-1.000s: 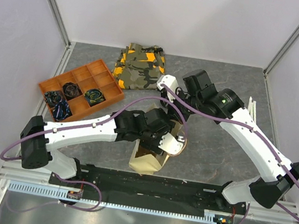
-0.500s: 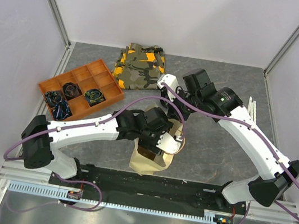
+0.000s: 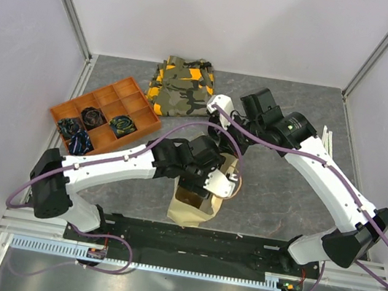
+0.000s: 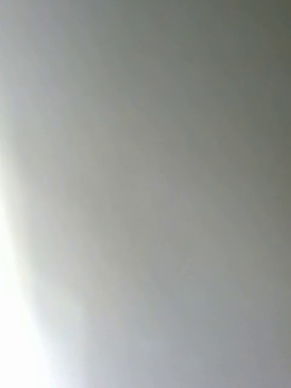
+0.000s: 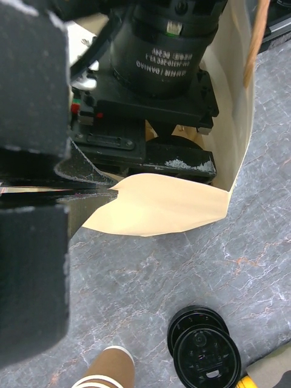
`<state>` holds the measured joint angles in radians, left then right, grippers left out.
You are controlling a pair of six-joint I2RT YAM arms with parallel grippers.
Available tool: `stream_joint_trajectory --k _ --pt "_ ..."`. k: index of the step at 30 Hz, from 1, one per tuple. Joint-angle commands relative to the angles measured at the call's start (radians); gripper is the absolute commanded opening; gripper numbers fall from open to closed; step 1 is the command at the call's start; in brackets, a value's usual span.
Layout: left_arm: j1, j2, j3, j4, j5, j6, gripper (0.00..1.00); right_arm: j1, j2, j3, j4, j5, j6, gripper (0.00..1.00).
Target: Pack the takeout coffee
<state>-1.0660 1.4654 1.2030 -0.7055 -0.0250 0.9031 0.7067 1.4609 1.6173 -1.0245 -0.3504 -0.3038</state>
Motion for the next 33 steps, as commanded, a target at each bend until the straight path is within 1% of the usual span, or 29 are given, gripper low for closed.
stream_joint_trajectory --k 1,12,16,19,26,33 --pt "0.009 -0.030 0.082 -0.064 0.013 0.045 0.40 -0.004 -0.004 0.010 0.023 -0.041 -0.012 0.00" --pt "0.008 0.027 0.153 -0.209 -0.032 0.088 0.38 -0.006 -0.004 0.021 0.017 -0.015 -0.003 0.00" --pt "0.008 0.064 0.150 -0.215 -0.058 0.099 0.36 -0.007 0.001 0.027 0.017 -0.016 -0.001 0.00" --pt "0.008 0.087 0.161 -0.210 -0.044 0.082 0.33 -0.006 0.006 0.030 0.017 -0.015 -0.001 0.00" --pt "0.008 0.015 0.242 -0.170 0.007 0.057 0.32 -0.009 0.010 0.027 0.007 0.004 -0.015 0.00" --pt "0.005 -0.053 0.290 -0.213 0.020 0.134 0.33 -0.010 0.021 0.033 0.014 0.039 -0.017 0.00"
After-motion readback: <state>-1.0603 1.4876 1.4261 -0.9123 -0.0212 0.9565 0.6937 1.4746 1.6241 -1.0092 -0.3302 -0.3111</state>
